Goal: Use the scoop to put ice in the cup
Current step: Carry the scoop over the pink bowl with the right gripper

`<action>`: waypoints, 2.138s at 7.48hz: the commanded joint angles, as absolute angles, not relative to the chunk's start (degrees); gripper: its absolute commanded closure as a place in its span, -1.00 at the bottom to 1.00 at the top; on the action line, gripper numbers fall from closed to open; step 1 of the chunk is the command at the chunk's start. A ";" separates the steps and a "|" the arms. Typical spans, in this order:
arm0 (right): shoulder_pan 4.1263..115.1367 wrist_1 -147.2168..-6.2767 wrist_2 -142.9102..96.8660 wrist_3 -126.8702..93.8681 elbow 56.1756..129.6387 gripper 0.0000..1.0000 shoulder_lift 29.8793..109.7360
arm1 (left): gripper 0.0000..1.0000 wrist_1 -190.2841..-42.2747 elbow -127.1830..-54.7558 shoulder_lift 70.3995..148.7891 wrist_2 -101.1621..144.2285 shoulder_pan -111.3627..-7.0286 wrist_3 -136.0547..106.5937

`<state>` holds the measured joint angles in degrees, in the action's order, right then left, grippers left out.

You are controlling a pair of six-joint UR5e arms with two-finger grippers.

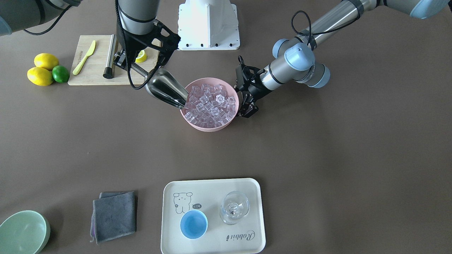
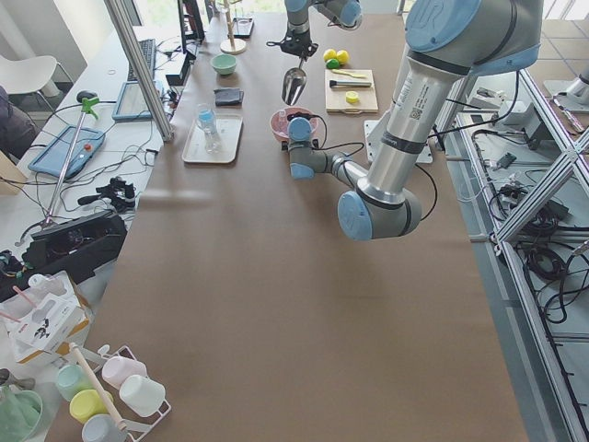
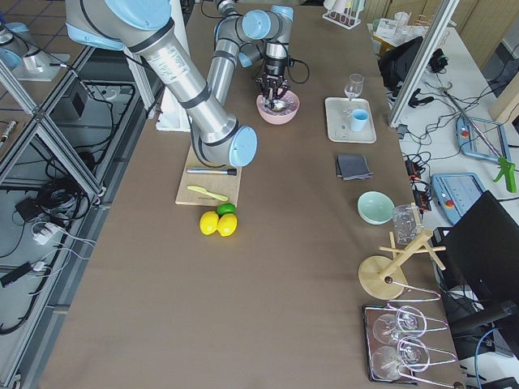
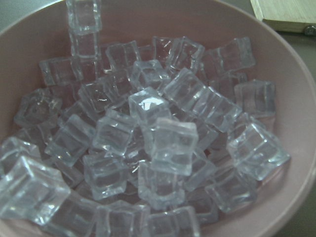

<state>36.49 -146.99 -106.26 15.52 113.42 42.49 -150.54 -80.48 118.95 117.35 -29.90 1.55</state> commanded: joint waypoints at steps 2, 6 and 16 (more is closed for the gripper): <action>34.98 -153.72 -101.00 21.17 106.65 1.00 36.85 | -0.96 -151.08 -80.42 118.92 116.98 -29.53 1.49; 34.28 -155.57 -99.94 21.71 96.36 1.00 28.84 | -0.96 -151.35 -80.42 118.74 116.98 -29.53 1.41; 26.81 -153.75 -91.76 20.83 87.20 1.00 27.42 | -0.96 -151.35 -80.42 119.09 116.54 -29.18 1.41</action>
<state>26.95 -156.78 -91.91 21.00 88.86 27.21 -151.35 -80.42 118.92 116.57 -29.25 1.41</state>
